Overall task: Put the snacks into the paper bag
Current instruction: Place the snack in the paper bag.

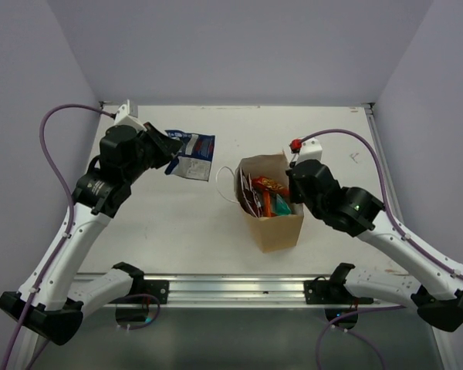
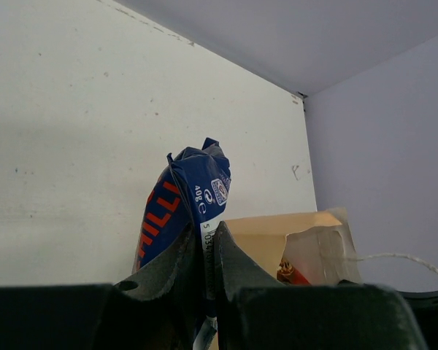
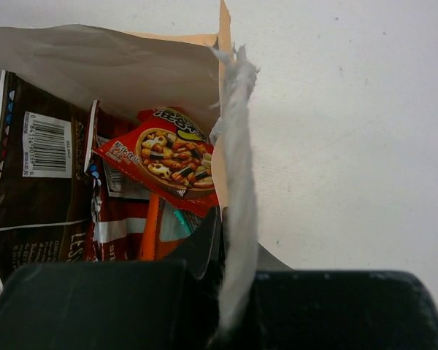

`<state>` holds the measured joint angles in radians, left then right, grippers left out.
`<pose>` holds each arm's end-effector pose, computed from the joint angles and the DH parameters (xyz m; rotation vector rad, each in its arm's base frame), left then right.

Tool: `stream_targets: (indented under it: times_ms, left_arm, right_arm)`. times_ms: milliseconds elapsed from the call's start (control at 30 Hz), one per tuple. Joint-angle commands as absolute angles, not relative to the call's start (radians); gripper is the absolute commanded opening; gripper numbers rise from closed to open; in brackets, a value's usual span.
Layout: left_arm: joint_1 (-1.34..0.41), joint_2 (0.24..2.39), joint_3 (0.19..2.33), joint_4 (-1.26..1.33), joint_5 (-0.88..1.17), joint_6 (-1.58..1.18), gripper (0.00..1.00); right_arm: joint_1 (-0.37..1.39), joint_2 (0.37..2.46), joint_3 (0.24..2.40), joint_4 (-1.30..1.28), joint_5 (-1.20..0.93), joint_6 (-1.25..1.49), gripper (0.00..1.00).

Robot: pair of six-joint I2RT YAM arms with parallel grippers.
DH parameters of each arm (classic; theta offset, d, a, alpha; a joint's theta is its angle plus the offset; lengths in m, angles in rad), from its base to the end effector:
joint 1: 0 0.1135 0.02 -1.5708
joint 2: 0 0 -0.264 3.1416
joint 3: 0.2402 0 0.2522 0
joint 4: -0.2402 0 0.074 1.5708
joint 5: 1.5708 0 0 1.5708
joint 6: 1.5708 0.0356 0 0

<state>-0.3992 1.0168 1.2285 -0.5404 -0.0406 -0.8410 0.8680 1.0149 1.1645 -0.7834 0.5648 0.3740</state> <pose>0.1956 -0.0810 0.4128 -0.4621 1.9266 -0.7910 0.1424 0.1386 0.3720 -0.2118 2.0862 0.1213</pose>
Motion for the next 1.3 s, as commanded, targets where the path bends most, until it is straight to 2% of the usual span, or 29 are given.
stream_targets:
  times_ms: [0,200,667,967,1267]
  left_arm:
    - [-0.388,1.014,1.230,-0.465,-0.008,-0.851,0.00]
    - [-0.390,1.006,1.239,-0.465,0.057,-0.862,0.00]
    - [-0.388,1.015,1.436,-0.506,0.081,-0.836,0.00]
    - [-0.388,1.080,1.540,-0.501,0.199,-0.812,0.00]
    - [-0.393,1.209,1.707,-0.505,0.500,-0.622,0.00]
  right_arm:
    - [0.868,0.989,1.195,-0.792,0.614,0.387,0.00]
    - [0.867,0.968,1.187,-0.785,0.608,0.373,0.00]
    - [0.867,0.950,1.178,-0.735,0.575,0.341,0.00]
    - [0.865,0.968,1.174,-0.698,0.512,0.315,0.00]
    - [0.867,0.966,1.172,-0.684,0.499,0.299,0.00]
